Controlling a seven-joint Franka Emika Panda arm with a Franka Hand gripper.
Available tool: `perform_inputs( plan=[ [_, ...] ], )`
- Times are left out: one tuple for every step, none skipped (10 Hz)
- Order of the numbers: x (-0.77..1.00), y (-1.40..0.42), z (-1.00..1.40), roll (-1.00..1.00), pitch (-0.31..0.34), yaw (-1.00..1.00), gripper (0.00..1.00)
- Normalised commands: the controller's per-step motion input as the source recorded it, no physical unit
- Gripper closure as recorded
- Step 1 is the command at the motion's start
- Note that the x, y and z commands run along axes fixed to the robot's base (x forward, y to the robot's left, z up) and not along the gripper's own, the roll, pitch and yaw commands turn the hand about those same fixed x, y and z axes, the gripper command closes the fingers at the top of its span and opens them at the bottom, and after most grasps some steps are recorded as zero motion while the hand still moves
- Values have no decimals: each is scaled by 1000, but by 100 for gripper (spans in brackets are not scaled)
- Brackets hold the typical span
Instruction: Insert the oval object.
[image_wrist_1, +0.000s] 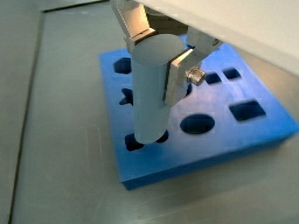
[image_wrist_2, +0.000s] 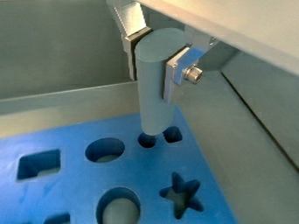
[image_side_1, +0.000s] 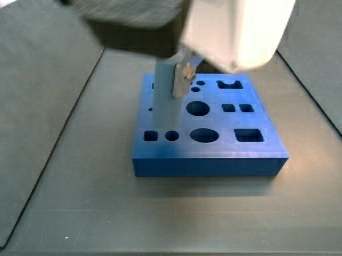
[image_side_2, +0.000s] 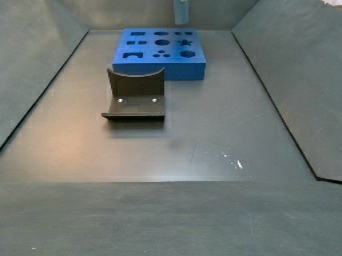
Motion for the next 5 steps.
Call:
perform_inputs(
  plan=[
    [0, -31, -474, 0, -6, -1000, 100],
    [0, -23, -346, 0, 0, -1000, 100],
    [134, -43, -160, -53, 0, -951, 100],
    [117, -37, -26, -97, 0, -954, 100],
    [166, -34, -37, -100, 0, -920, 100]
  ],
)
